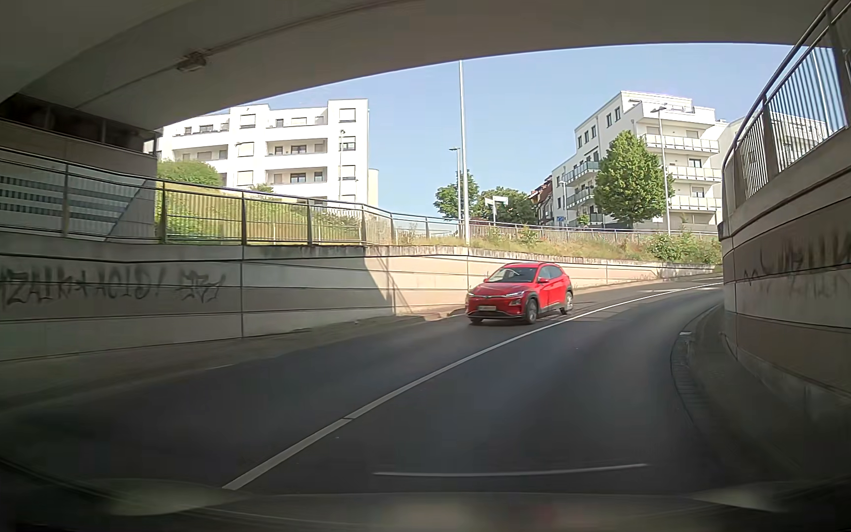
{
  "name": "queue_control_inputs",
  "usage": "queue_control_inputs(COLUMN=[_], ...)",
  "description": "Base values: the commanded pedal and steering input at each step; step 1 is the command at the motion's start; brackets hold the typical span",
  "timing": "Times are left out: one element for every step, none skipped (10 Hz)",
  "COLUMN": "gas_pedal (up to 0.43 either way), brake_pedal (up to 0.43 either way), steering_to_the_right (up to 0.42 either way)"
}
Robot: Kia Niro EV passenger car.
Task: Follow the waypoints while adhering to traffic rules and regulations
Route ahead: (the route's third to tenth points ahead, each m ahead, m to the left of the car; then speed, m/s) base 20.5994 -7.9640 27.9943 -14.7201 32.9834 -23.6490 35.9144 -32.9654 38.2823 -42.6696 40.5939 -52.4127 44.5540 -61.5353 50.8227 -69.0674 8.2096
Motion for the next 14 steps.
queue_control_inputs(gas_pedal=[0.079, 0.079, 0.087, 0.098, 0.098, 0.098, 0.098, 0.118, 0.118, 0.118, 0.13, 0.13, 0.138, 0.138], brake_pedal=[0.03, 0.03, 0.03, 0.03, 0.03, 0.03, 0.03, 0.03, 0.03, 0.03, 0.03, 0.03, 0.03, 0.03], steering_to_the_right=[0.125, 0.125, 0.125, 0.125, 0.125, 0.125, 0.125, 0.125, 0.125, 0.125, 0.125, 0.125, 0.125, 0.125])
